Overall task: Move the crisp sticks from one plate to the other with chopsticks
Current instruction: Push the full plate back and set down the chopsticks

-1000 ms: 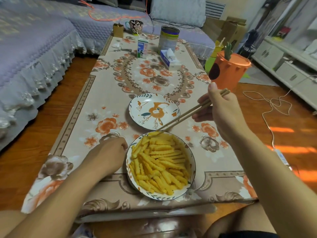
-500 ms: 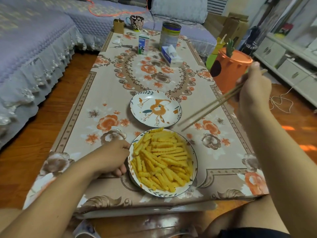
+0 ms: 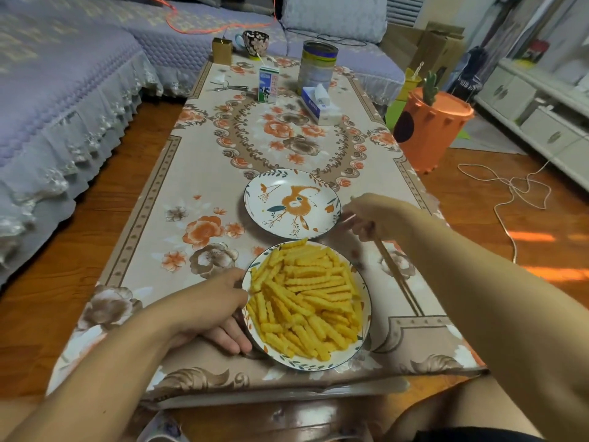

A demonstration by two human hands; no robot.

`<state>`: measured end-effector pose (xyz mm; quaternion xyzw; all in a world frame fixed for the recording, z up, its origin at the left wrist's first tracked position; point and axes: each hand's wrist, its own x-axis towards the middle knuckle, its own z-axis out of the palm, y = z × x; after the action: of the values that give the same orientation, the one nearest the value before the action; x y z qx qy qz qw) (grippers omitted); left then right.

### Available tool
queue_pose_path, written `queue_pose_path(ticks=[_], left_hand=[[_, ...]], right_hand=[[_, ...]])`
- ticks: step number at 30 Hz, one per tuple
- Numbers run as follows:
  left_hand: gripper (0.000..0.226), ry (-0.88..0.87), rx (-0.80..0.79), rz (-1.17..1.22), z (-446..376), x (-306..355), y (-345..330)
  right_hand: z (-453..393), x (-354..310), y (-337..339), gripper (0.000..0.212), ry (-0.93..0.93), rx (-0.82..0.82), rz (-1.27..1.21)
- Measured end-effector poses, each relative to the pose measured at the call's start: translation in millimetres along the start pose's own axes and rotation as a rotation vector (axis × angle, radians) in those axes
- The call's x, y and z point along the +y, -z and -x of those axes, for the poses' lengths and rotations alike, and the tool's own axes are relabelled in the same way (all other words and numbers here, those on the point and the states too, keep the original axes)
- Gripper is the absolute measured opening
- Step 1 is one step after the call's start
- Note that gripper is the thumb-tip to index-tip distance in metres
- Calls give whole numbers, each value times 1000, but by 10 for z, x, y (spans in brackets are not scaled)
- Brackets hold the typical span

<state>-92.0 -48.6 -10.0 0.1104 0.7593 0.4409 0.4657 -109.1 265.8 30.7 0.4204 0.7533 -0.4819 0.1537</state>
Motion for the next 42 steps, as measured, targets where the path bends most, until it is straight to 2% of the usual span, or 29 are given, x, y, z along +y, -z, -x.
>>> queue_pose_path(ticks=[4, 12, 16, 19, 22, 27, 32, 35, 42], left_hand=[[33, -1, -33, 73, 14, -16, -6], [31, -27, -41, 109, 25, -23, -50], [31, -33, -39, 147, 29, -36, -64], [32, -43, 8, 210, 43, -57, -64], [32, -40, 115, 312, 16, -65, -23], [33, -27, 314, 468, -175, -17, 155], [36, -91, 434, 583, -406, 202, 231], [37, -107, 450, 636, -562, 317, 242], [33, -167, 419, 754, -726, 482, 180]], right_hand=[[-188, -47, -183, 11, -50, 9, -32], [-350, 70, 1, 21, -52, 137, -82], [-226, 319, 359, 14, -158, 215, -84], [-237, 573, 608, 6, -216, 272, -151], [-359, 845, 819, 22, -213, 347, -158], [-395, 1116, 931, 40, -176, 320, -264], [2, 1140, 831, 16, -135, 305, -299], [172, 1077, 660, 18, -78, 286, -353], [83, 856, 457, 29, -138, 200, -464]])
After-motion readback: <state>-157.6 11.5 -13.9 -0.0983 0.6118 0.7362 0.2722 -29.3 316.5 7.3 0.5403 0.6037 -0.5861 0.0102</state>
